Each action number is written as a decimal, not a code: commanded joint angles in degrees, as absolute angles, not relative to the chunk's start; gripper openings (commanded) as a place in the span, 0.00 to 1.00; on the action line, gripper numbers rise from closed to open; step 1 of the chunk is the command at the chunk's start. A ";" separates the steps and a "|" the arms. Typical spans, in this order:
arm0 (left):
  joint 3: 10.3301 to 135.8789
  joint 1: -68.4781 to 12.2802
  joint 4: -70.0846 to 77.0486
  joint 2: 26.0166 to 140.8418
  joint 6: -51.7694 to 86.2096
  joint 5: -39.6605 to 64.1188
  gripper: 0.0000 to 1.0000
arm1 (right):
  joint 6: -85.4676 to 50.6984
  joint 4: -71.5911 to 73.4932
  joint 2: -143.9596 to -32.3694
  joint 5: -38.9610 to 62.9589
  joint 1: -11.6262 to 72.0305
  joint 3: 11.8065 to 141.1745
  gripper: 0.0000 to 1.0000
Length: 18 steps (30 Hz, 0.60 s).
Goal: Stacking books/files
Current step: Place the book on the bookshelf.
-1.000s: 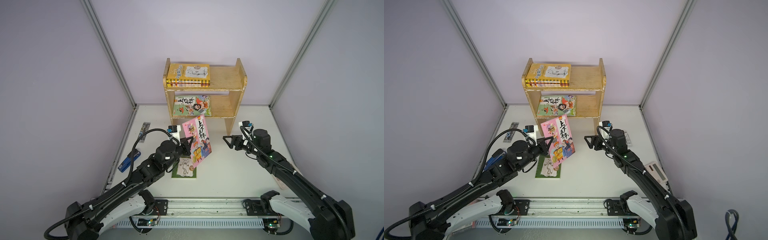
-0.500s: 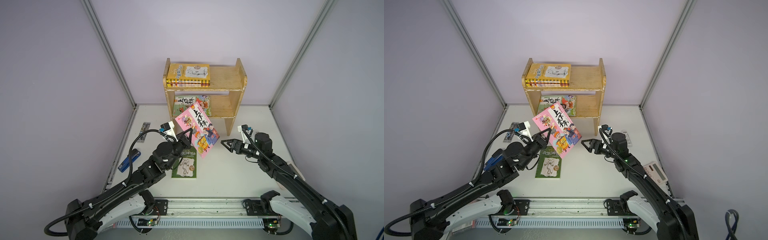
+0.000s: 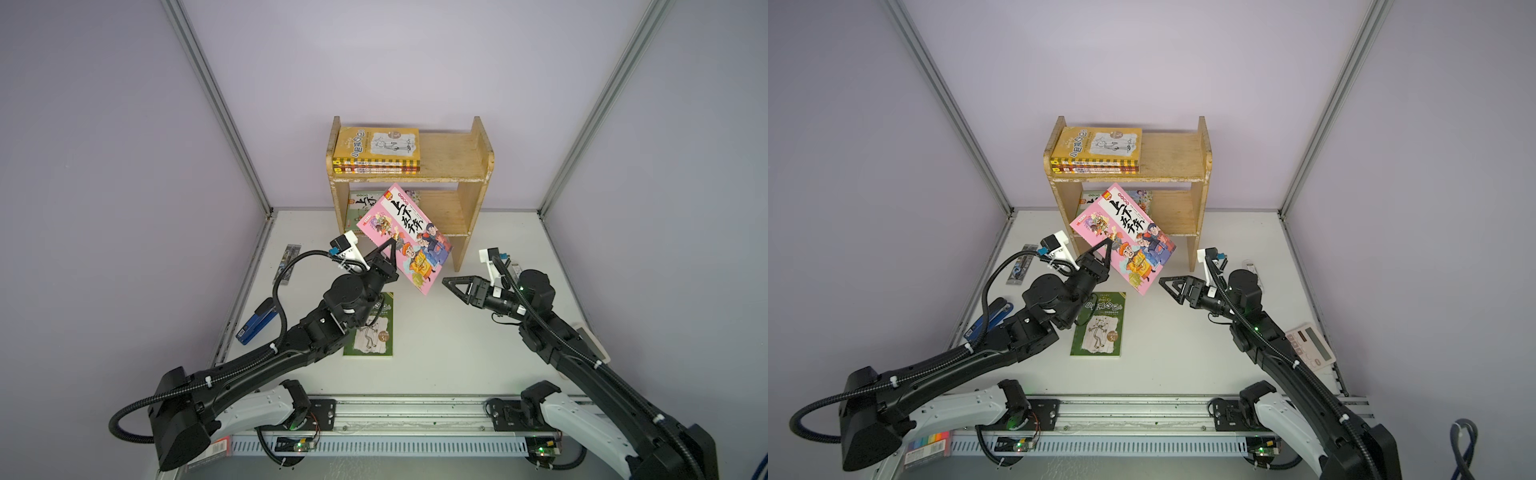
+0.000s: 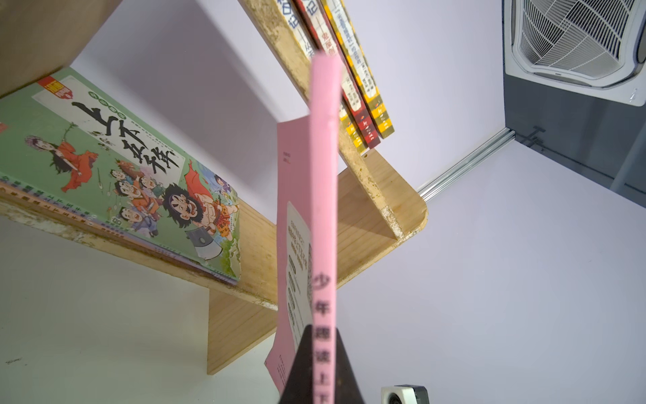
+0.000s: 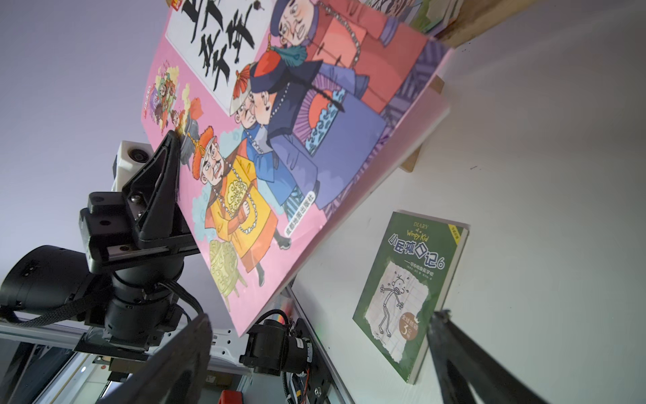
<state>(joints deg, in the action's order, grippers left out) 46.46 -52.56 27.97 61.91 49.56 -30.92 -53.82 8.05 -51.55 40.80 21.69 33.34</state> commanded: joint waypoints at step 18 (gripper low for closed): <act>46.12 -53.18 33.66 63.61 52.29 -36.57 0.00 | -62.93 28.84 -63.36 32.77 30.46 37.22 0.72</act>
<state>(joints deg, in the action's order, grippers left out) 46.28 -53.25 30.57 63.72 51.94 -35.27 -62.37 24.08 -62.92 35.11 30.02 36.18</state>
